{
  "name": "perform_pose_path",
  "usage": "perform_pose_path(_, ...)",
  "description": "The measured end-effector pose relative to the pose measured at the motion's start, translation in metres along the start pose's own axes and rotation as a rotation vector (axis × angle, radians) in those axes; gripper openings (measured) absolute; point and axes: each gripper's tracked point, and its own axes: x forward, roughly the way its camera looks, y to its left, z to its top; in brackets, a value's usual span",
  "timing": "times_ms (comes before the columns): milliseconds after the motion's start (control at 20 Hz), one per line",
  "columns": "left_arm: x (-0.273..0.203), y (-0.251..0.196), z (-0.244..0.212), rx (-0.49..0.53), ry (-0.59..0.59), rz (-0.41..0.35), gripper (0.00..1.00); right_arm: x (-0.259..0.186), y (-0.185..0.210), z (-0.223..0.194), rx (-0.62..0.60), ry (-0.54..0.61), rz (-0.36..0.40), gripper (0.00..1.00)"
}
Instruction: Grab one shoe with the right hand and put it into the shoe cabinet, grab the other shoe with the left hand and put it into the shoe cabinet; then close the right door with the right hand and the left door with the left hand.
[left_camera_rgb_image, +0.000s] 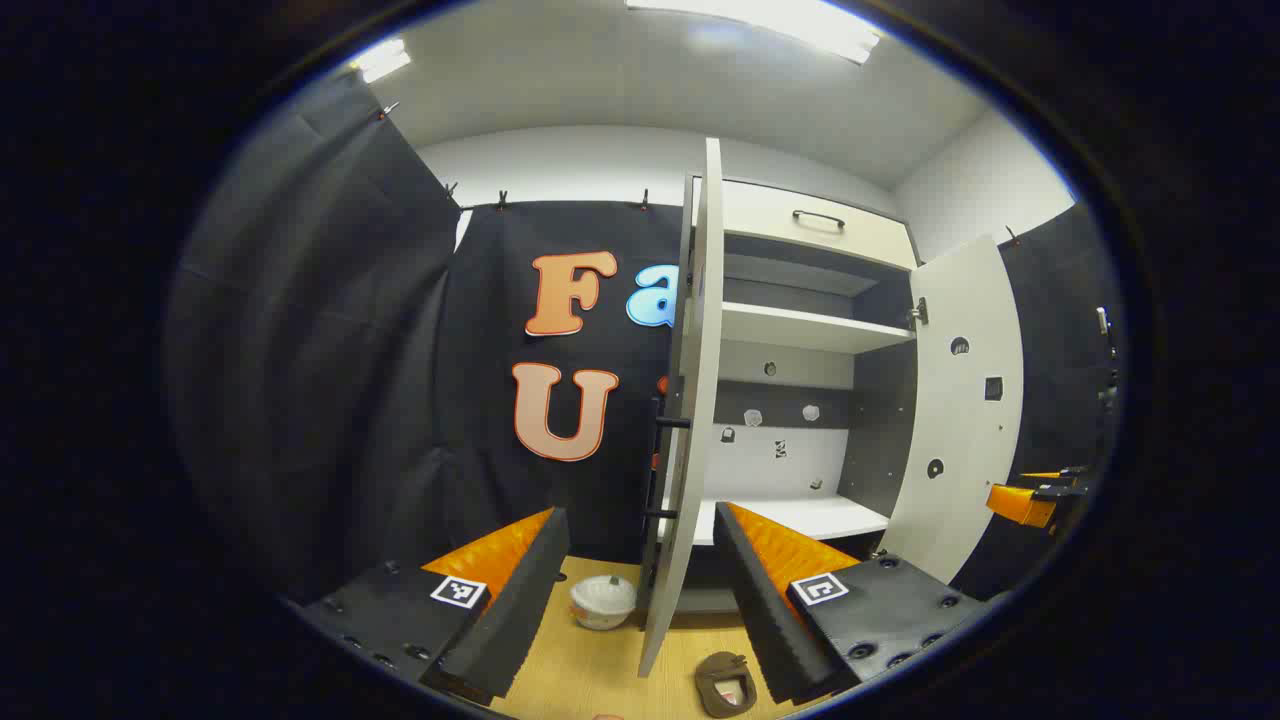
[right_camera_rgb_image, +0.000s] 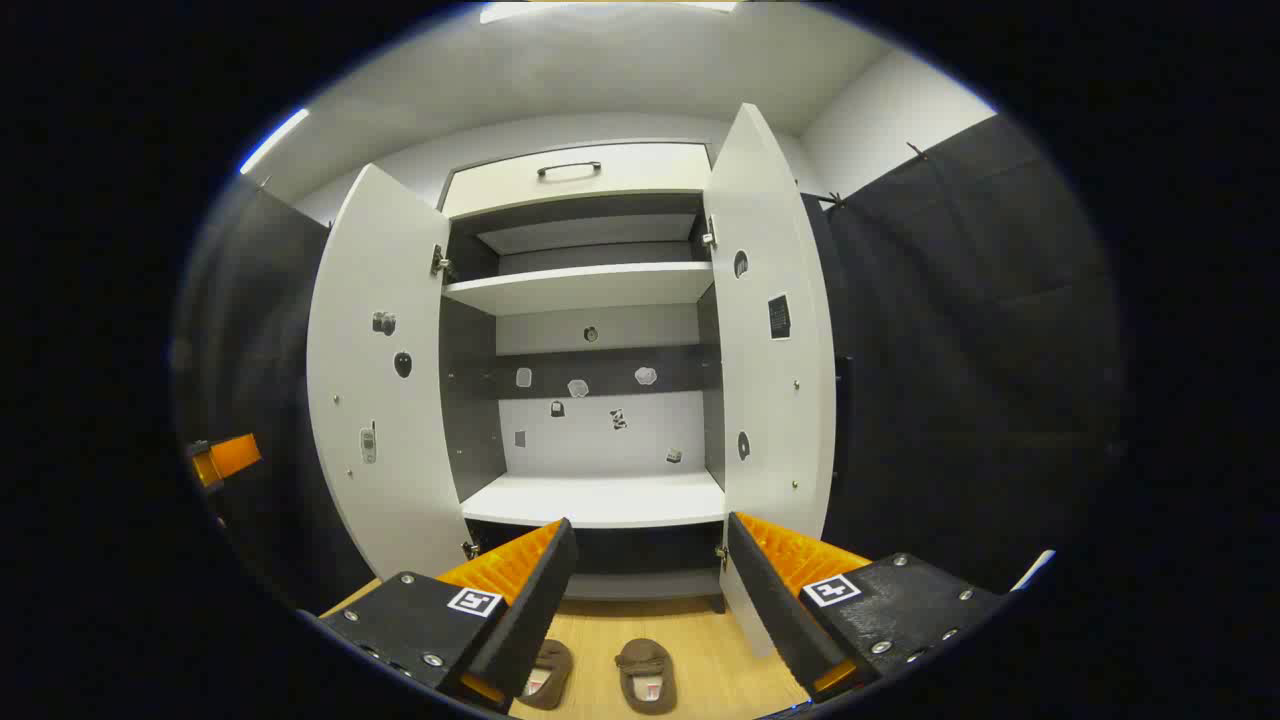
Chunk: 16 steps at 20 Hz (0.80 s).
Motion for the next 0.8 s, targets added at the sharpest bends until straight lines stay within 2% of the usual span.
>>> perform_pose_path(200,-0.01,0.012,-0.003,0.012,-0.001,0.022,0.95,0.011,-0.001,-0.026,0.008,0.005,0.028,0.94)
perform_pose_path(400,-0.007,0.025,-0.024,0.028,0.043,0.029,0.95,0.011,-0.005,-0.067,0.008,0.07,0.006,0.94)
perform_pose_path(550,0.002,0.032,-0.04,0.015,0.081,0.035,0.94,0.005,0.006,-0.071,0.01,0.067,0.021,0.94)
perform_pose_path(650,0.004,0.029,-0.035,0.007,0.07,0.016,0.95,0.007,0.011,-0.065,0.006,0.056,0.029,0.94)
perform_pose_path(800,0.011,0.041,-0.03,0.015,0.045,0.036,0.95,0.007,0.02,-0.062,-0.043,0.053,0.038,0.94)
